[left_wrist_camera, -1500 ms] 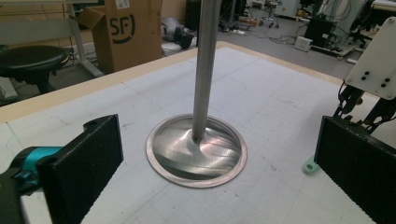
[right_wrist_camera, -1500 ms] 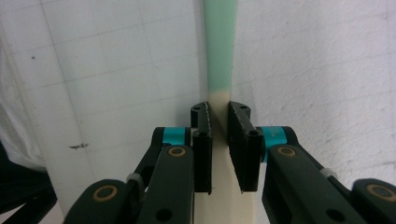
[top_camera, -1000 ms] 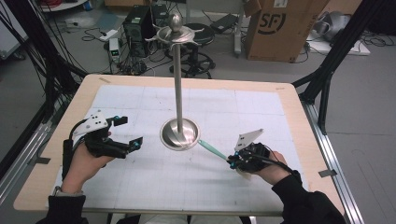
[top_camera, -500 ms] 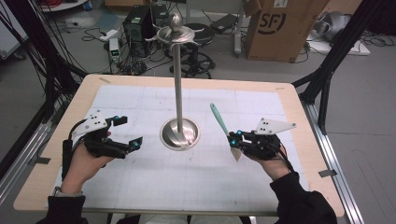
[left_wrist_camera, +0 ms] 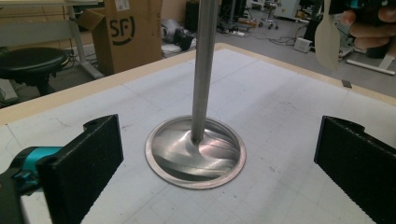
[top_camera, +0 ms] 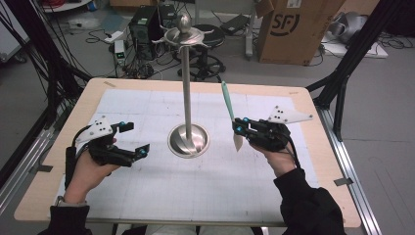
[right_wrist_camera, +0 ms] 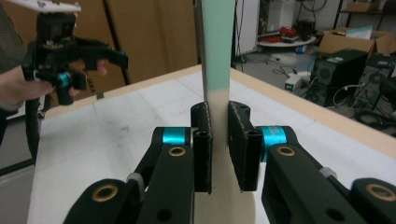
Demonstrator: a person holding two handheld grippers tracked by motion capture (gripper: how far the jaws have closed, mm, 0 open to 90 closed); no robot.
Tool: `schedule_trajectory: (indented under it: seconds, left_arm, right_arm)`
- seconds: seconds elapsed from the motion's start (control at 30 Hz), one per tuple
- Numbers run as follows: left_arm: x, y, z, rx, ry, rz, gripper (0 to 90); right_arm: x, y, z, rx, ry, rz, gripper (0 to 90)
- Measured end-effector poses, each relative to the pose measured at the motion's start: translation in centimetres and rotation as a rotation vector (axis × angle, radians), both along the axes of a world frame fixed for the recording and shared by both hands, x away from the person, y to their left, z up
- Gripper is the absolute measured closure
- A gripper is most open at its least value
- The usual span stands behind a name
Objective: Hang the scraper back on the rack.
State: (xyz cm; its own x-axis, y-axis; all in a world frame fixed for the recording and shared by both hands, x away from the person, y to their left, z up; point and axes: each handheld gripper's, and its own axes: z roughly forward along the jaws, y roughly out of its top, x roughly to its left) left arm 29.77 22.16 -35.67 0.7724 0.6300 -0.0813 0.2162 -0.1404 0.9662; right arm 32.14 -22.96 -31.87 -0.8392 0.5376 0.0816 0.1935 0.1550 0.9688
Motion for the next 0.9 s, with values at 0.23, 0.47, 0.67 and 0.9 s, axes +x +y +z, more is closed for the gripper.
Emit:
schedule_trajectory:
  seconds: [0.23, 0.47, 0.67, 0.9]
  left_arm:
    - [-0.2, 0.2, 0.1, -0.003, -0.005, 0.001, 1.7]
    - [-0.4, 0.4, 0.2, -0.008, -0.007, 0.005, 1.7]
    - [-0.5, 0.6, 0.2, -0.011, -0.01, 0.01, 1.7]
    - [-0.6, 0.6, 0.2, -0.008, -0.01, 0.011, 1.7]
  right_arm:
    - [0.9, 1.5, 2.6, 0.057, -0.05, -0.003, 80.3]
    - [1.6, 2.5, 4.8, 0.106, -0.1, -0.018, 80.3]
    - [1.5, 3.1, 5.6, 0.117, -0.128, -0.014, 80.3]
    - [1.6, 3.8, 5.9, 0.116, -0.137, -0.011, 80.3]
